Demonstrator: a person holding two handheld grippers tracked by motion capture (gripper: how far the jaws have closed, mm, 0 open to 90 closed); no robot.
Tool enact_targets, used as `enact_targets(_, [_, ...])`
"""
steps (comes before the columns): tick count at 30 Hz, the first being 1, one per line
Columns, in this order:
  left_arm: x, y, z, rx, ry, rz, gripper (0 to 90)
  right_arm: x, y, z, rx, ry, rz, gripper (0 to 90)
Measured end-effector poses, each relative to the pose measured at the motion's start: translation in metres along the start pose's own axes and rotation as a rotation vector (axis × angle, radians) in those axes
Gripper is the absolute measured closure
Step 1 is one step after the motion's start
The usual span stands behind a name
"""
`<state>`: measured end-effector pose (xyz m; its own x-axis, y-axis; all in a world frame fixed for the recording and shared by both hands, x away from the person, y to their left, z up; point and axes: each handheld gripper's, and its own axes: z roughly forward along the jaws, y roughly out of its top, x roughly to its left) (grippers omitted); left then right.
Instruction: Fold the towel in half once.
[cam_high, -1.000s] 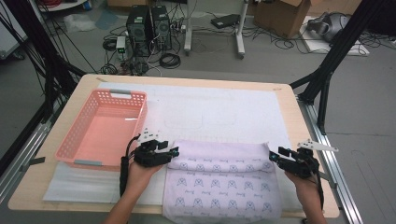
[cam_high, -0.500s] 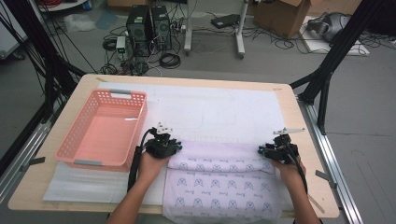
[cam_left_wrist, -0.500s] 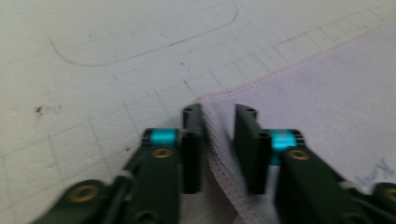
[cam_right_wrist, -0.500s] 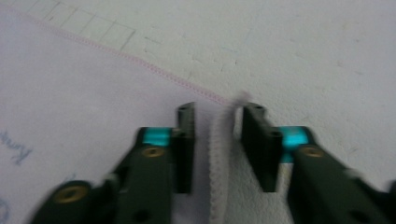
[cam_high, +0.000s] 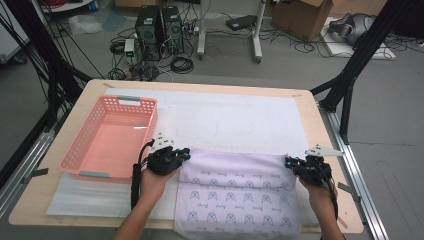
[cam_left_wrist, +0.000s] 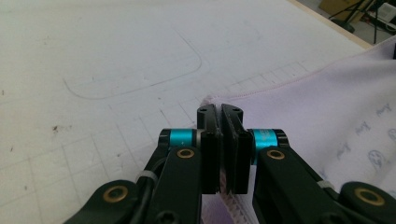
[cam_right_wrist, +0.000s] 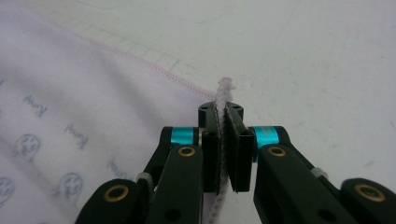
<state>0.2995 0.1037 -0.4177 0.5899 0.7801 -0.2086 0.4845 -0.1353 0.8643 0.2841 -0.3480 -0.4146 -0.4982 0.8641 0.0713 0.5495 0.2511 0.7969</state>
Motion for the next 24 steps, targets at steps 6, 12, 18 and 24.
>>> enact_targets(6, [-0.007, -0.013, -0.017, -0.048, -0.058, -0.008, 85.4, 0.011, -0.01, -0.019, -0.044, 0.008, -0.018, 85.0])
enact_targets(12, [-0.014, -0.027, -0.032, -0.056, -0.066, -0.012, 85.3, 0.021, -0.021, -0.032, -0.066, 0.022, -0.015, 84.2])
enact_targets(18, [-0.024, -0.044, -0.047, -0.048, -0.078, -0.01, 85.0, 0.031, -0.034, -0.05, -0.073, 0.041, -0.014, 83.5])
enact_targets(24, [-0.029, -0.059, -0.06, -0.03, -0.082, -0.016, 84.8, 0.039, -0.05, -0.062, -0.056, 0.08, -0.054, 83.6])
